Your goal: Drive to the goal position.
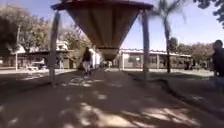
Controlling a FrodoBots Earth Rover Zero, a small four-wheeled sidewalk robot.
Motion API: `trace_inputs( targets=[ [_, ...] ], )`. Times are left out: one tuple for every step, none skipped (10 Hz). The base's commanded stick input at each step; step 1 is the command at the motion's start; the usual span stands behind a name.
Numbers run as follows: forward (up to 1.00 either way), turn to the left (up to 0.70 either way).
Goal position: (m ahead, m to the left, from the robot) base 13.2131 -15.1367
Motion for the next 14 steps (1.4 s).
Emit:
trace_inputs(
  targets=[
    [0.85,0.00],
    [0.85,0.00],
    [0.85,0.00],
    [0.85,0.00],
    [0.85,0.00],
    [0.85,0.00],
    [0.85,0.00],
    [0.85,0.00],
    [0.85,0.00],
    [0.85,0.00],
    [0.85,0.00],
    [0.85,0.00],
    [0.85,0.00],
    [0.85,0.00]
  ],
)
